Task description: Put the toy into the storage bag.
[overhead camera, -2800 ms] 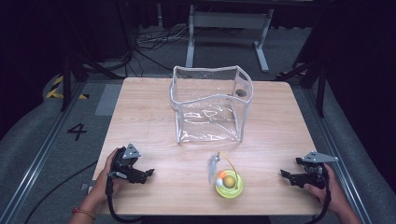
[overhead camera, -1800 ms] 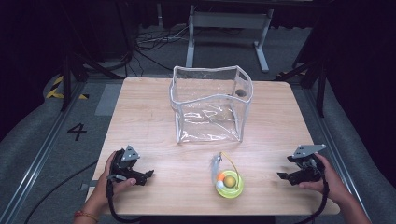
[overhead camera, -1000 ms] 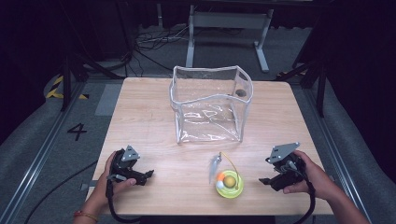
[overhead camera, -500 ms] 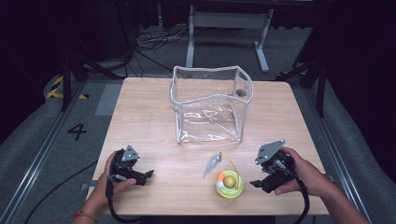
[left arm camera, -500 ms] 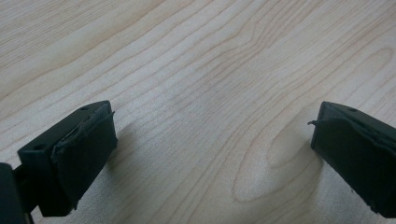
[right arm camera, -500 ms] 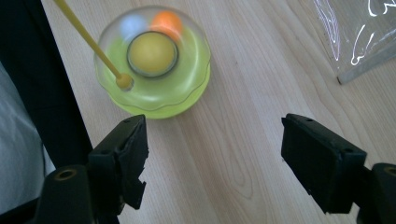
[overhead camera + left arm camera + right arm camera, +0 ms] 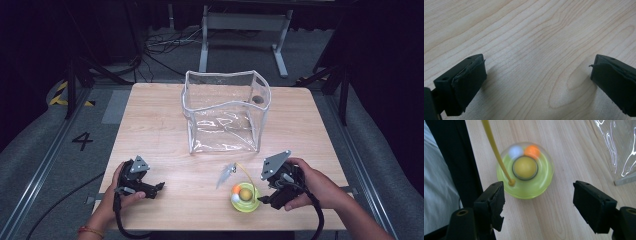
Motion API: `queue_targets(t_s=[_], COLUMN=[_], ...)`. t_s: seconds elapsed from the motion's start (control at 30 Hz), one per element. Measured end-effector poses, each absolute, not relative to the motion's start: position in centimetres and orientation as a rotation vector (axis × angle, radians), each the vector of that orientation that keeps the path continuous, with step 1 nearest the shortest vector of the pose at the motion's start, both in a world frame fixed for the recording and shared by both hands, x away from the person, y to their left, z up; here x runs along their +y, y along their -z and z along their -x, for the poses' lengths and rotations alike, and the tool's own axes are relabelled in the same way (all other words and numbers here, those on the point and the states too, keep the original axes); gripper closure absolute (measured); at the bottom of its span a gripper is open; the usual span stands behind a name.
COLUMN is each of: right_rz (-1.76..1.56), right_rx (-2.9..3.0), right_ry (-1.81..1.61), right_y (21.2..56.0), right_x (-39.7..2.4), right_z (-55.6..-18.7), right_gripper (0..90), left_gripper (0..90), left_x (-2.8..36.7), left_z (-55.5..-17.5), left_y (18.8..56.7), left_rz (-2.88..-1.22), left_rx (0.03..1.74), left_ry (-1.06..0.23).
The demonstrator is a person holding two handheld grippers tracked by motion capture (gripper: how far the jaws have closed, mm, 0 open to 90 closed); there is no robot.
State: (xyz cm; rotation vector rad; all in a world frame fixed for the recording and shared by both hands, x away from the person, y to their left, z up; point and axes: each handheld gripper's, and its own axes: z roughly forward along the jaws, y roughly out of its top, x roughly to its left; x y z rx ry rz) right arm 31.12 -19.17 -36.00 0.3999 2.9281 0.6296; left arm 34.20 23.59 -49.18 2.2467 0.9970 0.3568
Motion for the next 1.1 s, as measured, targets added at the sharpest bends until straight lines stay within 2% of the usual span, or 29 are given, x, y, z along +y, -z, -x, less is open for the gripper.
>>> queue_targets(t_s=[0.23,0.57,0.6,0.7,0.8,0.93,1.1], right_rz=[-0.342,-0.324,-0.319,-0.298,-0.279,-0.25,-0.199], right_rx=[2.933,2.906,2.905,2.915,2.924,2.944,2.964], right_ry=[-0.637,-0.627,-0.627,-0.621,-0.595,-0.588,-0.589], right_y=[35.0,33.1,32.8,32.5,32.3,32.2,32.1], right_x=[-18.0,-16.8,-16.6,-16.4,-15.9,-15.4,-15.1], right_z=[-30.8,-31.0,-31.1,-31.0,-31.1,-31.2,-31.1], right_gripper=[28.4,37.0,41.6,45.1,54.7,75.8,87.6], left_gripper=[0.4,0.5,0.4,0.4,0.4,0.4,0.5], left_x=[23.6,23.6,23.6,23.6,23.6,23.6,23.6], left_z=[-34.2,-34.2,-34.2,-34.2,-34.2,-34.2,-34.2], left_y=[49.2,49.2,49.2,49.2,49.2,49.2,49.2], left_rz=[-2.249,-2.246,-2.245,-2.245,-2.246,-2.246,-2.249], left_rx=[0.997,1.001,1.001,1.001,1.001,1.001,0.997], left_ry=[-0.365,-0.356,-0.356,-0.356,-0.355,-0.356,-0.365])
